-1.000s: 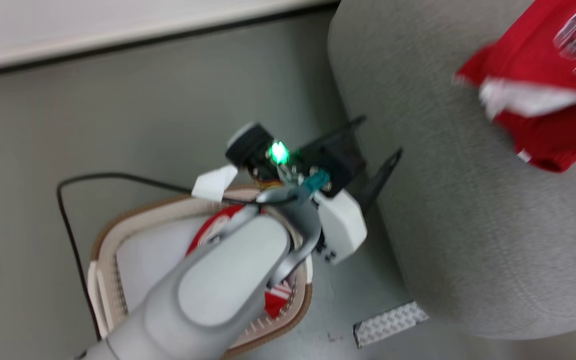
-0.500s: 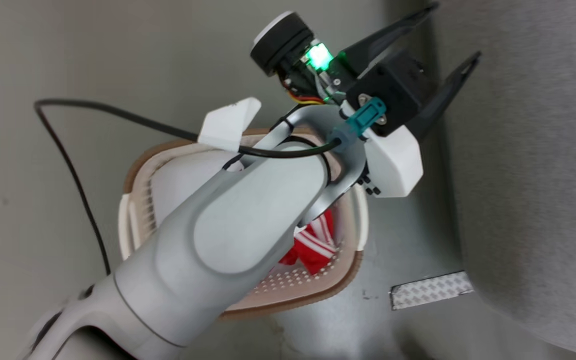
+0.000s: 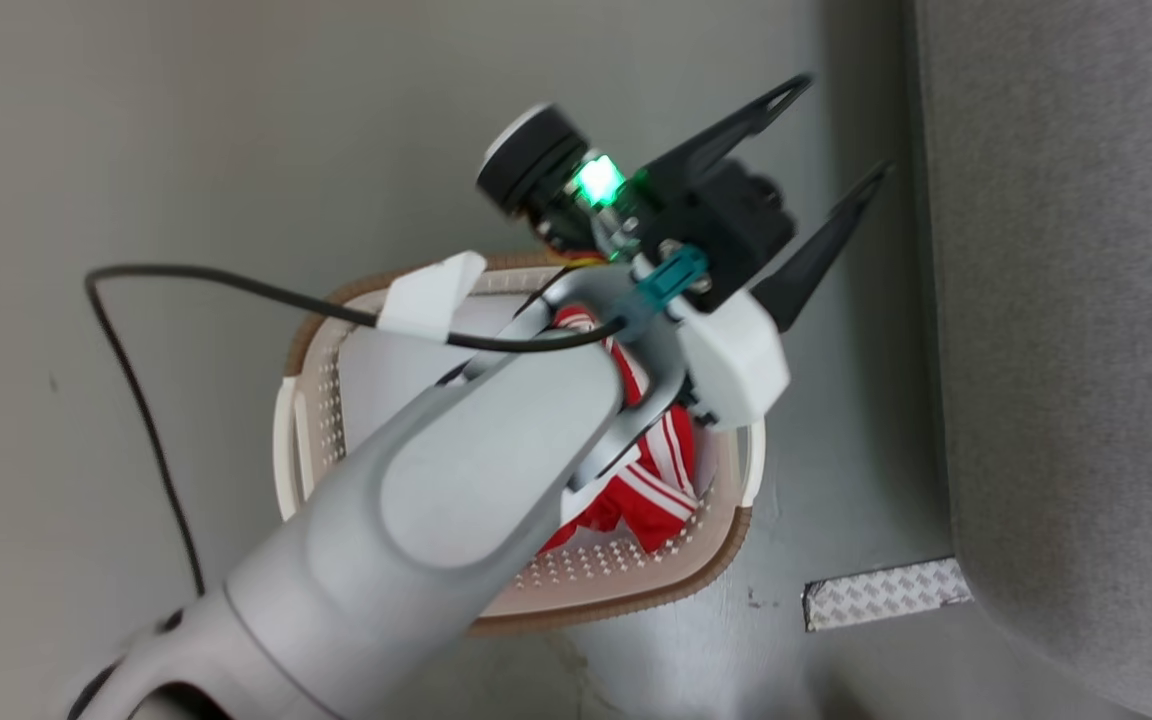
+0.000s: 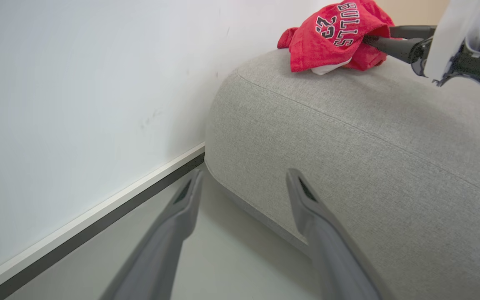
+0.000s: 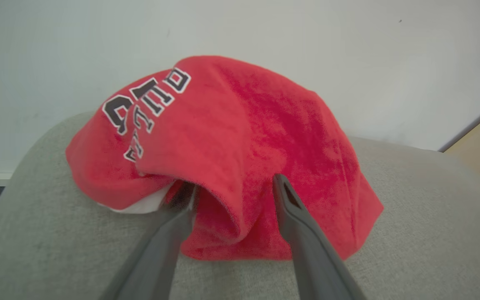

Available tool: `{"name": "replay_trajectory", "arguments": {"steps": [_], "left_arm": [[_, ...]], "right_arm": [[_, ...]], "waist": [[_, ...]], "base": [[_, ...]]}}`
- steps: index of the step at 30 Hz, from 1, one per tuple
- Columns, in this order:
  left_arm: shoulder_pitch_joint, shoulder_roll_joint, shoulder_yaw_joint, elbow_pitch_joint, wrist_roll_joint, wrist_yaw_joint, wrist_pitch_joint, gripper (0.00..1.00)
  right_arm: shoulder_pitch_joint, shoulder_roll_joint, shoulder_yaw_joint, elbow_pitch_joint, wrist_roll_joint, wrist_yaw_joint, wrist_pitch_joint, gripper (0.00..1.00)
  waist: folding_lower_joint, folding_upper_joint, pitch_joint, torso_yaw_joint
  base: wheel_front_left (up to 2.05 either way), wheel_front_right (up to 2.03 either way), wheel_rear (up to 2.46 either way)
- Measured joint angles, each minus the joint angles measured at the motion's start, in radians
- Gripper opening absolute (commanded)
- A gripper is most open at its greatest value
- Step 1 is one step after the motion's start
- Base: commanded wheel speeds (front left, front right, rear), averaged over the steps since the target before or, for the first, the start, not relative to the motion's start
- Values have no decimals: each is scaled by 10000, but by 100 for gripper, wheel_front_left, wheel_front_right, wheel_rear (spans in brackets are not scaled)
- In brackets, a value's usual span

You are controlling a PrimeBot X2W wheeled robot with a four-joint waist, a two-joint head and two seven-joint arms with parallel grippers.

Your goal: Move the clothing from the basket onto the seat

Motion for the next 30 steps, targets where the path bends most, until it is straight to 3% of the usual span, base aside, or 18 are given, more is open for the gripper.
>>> {"name": "replay_trajectory", "arguments": {"steps": [5,16,24,30], "left_arm": [[788,378,23,249,-222,102,-416,100],[3671,1170,826,991,-1011,1160,-2048,100],[6071,1643,2096,265,-1394,1739,-2245,100],[8204,1639,3252,-692,-1227,1850,-2245,100]], "right_arm": [[1514,437,169,-1273,-136,0,2,100],[5903,2105,272,-5365,-226,0,0,100],[8371,2867,541,-7008,-485,0,0,100],[9861,3321,1028,-7601,-276,0,2,100]], "waist": [[-1,-1,-635,-49],[-3,-1,-2715,213],[-5,-1,-4591,733],[-6,-1,-5887,1205]], "base": [[0,0,0],[0,0,0],[0,0,0],[0,0,0]]}}
